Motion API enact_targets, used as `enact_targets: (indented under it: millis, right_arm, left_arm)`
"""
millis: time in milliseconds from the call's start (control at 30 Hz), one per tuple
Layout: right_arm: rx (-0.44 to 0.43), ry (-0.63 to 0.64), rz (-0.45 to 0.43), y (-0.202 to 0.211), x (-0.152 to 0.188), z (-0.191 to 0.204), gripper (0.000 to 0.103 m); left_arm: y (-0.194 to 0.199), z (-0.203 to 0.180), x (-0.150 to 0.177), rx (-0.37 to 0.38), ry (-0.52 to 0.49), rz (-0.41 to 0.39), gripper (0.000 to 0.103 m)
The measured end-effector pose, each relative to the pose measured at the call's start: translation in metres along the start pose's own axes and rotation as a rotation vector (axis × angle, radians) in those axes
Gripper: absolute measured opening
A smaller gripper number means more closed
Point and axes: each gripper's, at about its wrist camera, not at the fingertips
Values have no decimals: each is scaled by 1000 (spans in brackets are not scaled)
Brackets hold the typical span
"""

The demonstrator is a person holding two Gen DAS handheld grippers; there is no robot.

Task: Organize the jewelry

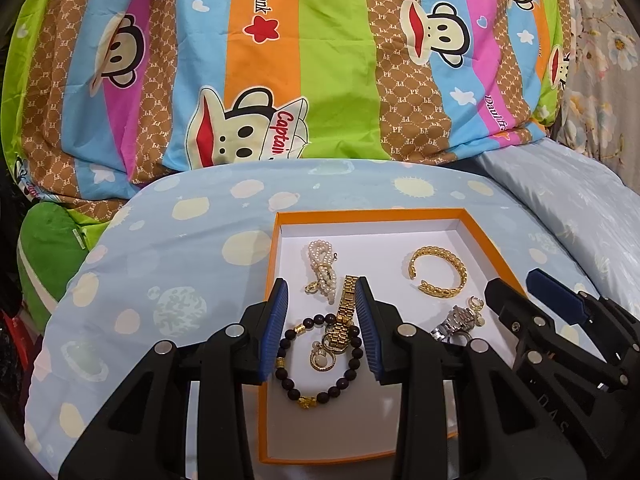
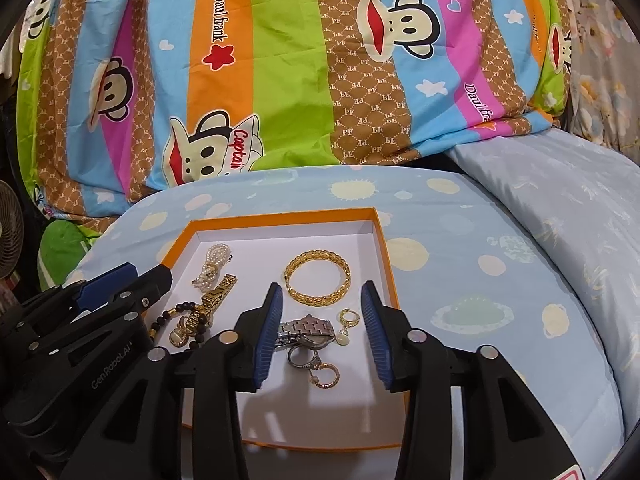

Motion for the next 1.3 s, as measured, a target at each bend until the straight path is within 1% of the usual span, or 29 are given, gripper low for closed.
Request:
enact_targets:
  millis: [67, 300, 433, 667, 900, 933, 1000, 1033, 1167, 1300]
  right_arm:
    - [2, -3, -8, 3, 1, -1, 47]
    - [11, -5, -17, 20, 12, -7, 47]
    - [0, -4, -24, 36, 22, -10, 47]
    - [-5, -8, 3, 54, 43, -16, 47]
    - [11, -15, 5, 65, 57, -22, 48]
    - [17, -16, 0, 66, 57, -22, 49]
    - [28, -14, -8, 67, 58, -22, 54]
    - [36, -12, -10, 67, 58, -21, 54]
    - [55, 2, -6, 66, 59, -19, 57]
    - [63, -2, 6, 63, 59, -21, 57]
  left_arm:
    - [3, 0, 1, -19, -6, -7, 33]
    - [22, -2, 12, -14, 2, -19, 33]
    - [36, -6, 23, -13, 0, -22, 33]
    - [49, -15, 44, -20, -13, 4, 34]
    - [55, -23, 60, -19, -17, 30, 34]
    - [55, -23, 61, -20, -14, 33, 35]
    - [57, -22, 63, -20, -2, 32, 41]
    - [58, -21, 64, -24, 1, 30, 46]
    - [56, -21, 64, -23, 6, 36, 46]
    - [54, -22, 64, -17, 5, 43, 46]
Point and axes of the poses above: each gripper's, at about its wrist camera, not at the fingertips, and y roughly against the way its jaws point, z to its left, x to its underside, and after that the axes turned 14 degrees about -y, right-handed
